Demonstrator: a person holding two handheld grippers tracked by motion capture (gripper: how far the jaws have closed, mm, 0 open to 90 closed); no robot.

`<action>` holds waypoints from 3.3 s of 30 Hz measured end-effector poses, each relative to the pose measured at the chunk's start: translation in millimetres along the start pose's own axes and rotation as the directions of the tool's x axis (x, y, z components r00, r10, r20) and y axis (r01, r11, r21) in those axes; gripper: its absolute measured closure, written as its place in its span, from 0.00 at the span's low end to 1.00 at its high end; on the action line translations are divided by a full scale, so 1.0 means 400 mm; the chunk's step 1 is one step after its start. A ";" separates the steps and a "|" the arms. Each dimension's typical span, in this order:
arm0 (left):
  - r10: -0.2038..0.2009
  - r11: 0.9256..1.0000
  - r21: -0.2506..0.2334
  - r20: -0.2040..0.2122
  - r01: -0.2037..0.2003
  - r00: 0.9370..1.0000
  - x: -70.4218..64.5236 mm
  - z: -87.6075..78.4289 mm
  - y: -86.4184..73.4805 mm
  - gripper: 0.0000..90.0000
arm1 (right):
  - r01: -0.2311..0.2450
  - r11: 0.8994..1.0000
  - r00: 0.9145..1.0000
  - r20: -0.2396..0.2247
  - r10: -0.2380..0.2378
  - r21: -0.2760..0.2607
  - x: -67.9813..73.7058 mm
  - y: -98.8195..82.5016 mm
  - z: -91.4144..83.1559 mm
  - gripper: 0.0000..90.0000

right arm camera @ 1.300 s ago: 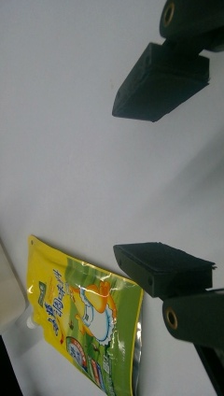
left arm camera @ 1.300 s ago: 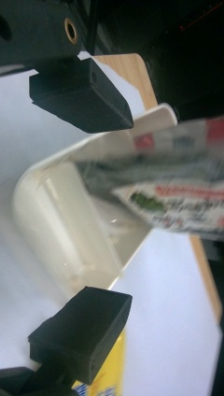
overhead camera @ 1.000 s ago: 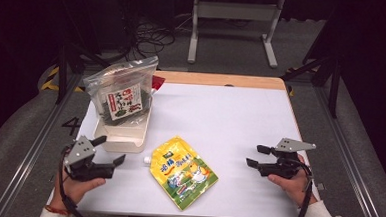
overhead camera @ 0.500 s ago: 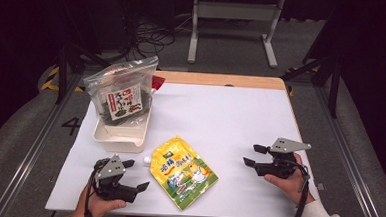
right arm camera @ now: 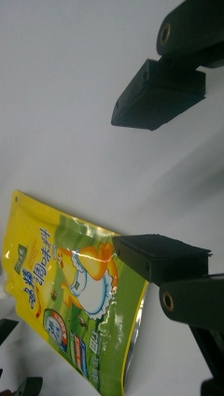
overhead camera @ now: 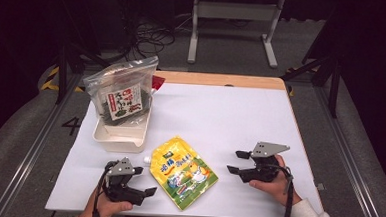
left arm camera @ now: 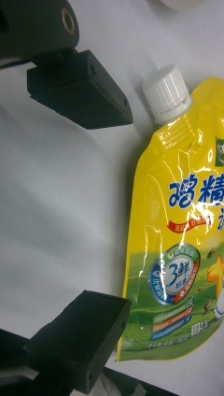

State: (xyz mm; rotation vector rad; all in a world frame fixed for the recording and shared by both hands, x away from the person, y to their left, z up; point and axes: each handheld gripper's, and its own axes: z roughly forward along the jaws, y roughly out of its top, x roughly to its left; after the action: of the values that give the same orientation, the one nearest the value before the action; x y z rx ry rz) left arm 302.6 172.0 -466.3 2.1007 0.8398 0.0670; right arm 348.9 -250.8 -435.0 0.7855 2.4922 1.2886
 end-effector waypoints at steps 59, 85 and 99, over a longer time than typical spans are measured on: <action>-0.128 0.985 -0.105 0.109 0.139 0.986 0.022 0.143 0.133 0.67 | 0.153 0.984 0.983 -0.118 -0.142 0.091 0.113 0.010 0.108 0.75; -0.143 0.986 -0.074 0.109 0.151 0.984 0.028 0.205 0.197 0.87 | 0.207 0.976 0.966 -0.170 -0.193 0.070 0.133 0.002 0.103 0.68; 0.155 0.967 -0.209 0.031 -0.146 0.987 -0.030 0.124 0.231 0.90 | 0.023 1.000 1.000 -0.009 -0.023 0.002 0.028 -0.019 0.016 0.39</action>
State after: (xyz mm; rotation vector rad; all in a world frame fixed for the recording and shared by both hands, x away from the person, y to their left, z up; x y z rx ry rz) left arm 359.7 92.2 -427.1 1.9584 0.6163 0.1777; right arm 339.7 -243.8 -444.3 0.7503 2.5029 1.2850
